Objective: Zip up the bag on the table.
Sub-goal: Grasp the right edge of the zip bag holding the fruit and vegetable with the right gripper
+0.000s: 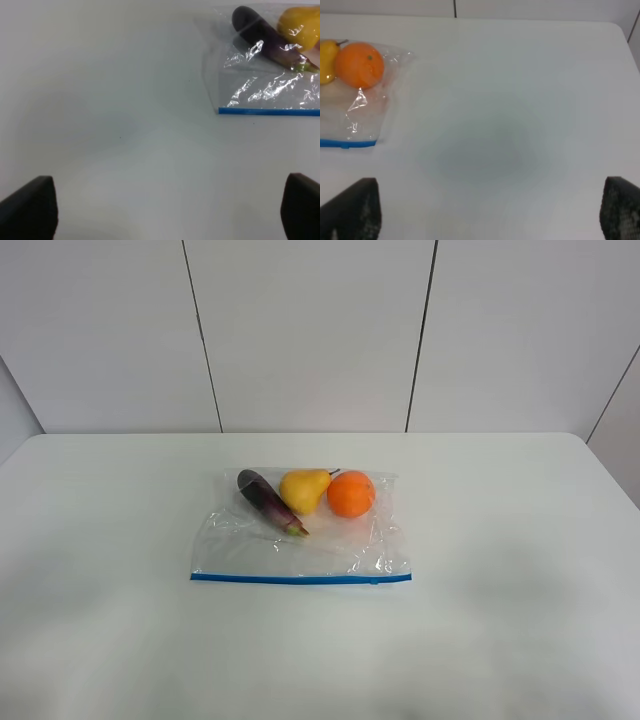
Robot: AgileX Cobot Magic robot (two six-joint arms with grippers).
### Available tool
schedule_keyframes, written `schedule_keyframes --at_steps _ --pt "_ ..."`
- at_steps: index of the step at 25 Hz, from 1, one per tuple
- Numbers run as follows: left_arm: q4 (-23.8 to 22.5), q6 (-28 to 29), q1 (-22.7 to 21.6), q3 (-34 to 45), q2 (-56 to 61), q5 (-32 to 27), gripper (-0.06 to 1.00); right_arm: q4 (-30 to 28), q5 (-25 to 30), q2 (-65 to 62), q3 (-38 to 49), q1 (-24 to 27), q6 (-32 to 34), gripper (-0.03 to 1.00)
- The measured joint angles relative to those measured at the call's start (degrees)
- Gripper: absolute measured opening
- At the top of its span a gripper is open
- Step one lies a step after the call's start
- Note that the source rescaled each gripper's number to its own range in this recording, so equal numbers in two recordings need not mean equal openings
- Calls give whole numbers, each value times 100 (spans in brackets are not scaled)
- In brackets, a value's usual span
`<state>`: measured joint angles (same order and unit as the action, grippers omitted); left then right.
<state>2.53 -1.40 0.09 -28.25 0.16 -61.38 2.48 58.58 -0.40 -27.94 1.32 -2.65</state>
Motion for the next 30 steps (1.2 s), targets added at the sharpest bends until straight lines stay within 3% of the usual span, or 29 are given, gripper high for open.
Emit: schedule_keyframes --at_steps 9,17,23,30 --pt "0 0 0 0 0 0 100 -31 -7 220 -122 0 0 95" --pt "0 0 0 0 0 0 100 180 -229 3377 -1433 0 0 95" --pt "0 0 0 0 0 0 100 1297 -721 6029 -2112 0 -164 95" --pt "0 0 0 0 0 0 100 3330 -1149 8682 -2511 0 -1675 95"
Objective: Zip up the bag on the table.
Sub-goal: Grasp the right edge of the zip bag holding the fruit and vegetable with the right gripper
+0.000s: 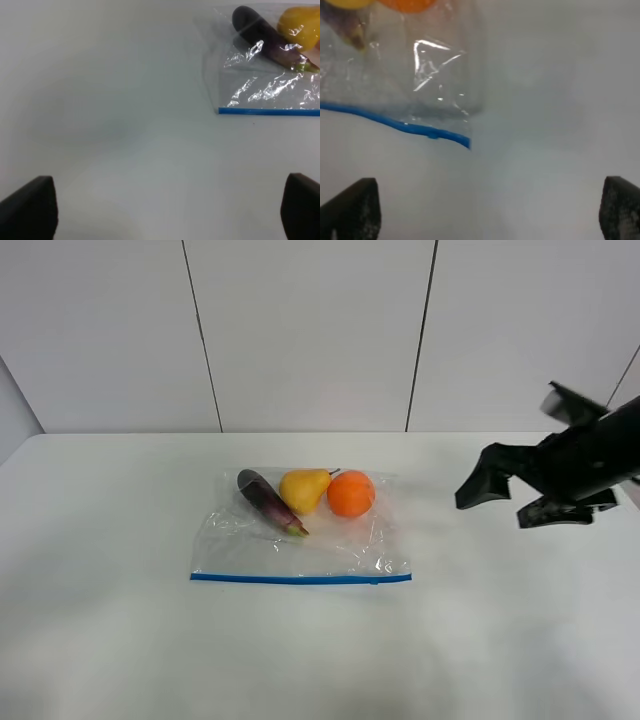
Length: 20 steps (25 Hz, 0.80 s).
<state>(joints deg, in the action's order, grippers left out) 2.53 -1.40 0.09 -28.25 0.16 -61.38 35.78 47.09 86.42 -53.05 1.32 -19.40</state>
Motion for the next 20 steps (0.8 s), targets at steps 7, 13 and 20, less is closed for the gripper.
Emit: schedule_keyframes --at_steps 7,13,20 --pt "0 0 0 0 0 0 100 1973 14 1739 -20 0 -1866 95" --pt "0 0 0 0 0 0 100 2604 270 2428 -22 0 -2706 90" --pt "0 0 0 0 0 0 100 2755 393 2783 -27 0 -2877 89"
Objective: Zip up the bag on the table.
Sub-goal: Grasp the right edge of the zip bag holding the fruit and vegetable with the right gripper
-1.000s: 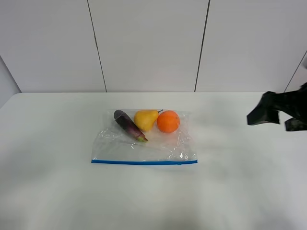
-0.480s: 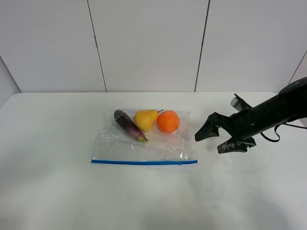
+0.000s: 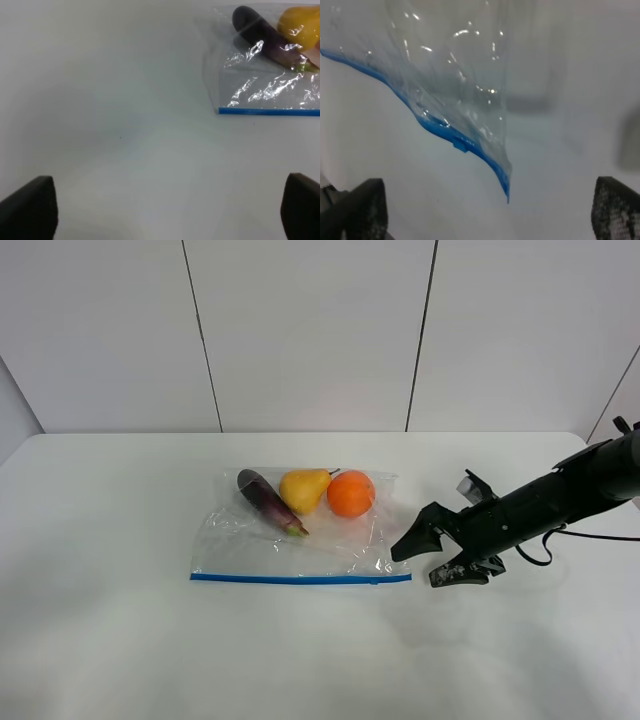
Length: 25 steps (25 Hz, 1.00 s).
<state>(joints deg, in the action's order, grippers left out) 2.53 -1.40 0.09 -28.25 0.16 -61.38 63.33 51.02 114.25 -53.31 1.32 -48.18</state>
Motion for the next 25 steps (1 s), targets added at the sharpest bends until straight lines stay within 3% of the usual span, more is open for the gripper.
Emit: schedule_keyframes --at_steps 7,16,21,25 --pt "0 0 0 0 0 0 100 102 11 20 0 -32 -72 85" --pt "0 0 0 0 0 0 100 250 -111 296 -23 -484 -317 84" --pt "0 0 0 0 0 0 100 250 -240 296 -23 -432 -311 72" --pt "0 0 0 0 0 0 100 250 -240 296 -23 -431 -311 52"
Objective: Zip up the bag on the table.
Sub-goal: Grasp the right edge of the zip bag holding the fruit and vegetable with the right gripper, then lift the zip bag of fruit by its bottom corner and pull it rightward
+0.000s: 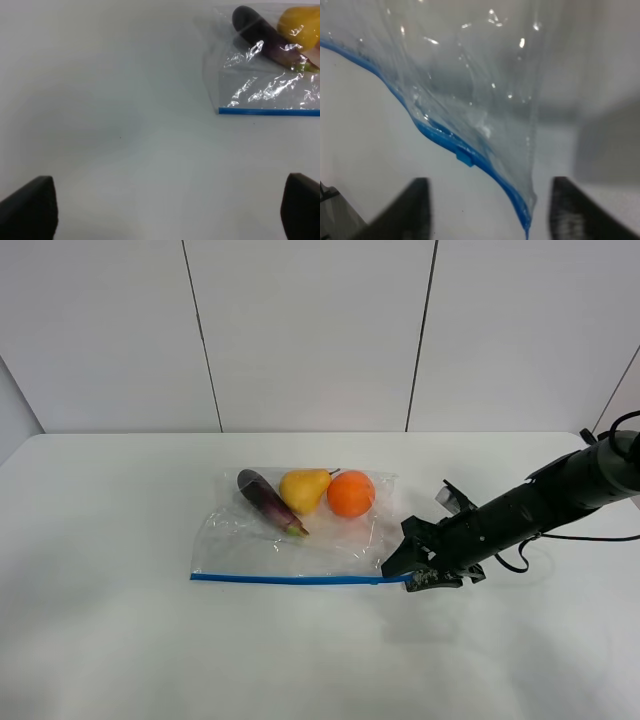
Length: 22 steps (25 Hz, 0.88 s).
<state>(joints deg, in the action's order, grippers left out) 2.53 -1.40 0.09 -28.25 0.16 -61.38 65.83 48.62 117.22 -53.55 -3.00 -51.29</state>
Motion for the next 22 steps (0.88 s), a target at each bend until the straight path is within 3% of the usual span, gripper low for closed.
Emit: schedule_keyframes --at_steps 4,11,16,22 --pt "0 0 0 0 0 0 100 0 0 0 0 0 5 32" --pt "0 0 0 0 0 0 100 0 0 0 0 0 10 13" --pt "0 0 0 0 0 0 100 0 0 0 0 0 -1 5" --pt "0 0 0 0 0 0 100 0 0 0 0 0 -1 3"
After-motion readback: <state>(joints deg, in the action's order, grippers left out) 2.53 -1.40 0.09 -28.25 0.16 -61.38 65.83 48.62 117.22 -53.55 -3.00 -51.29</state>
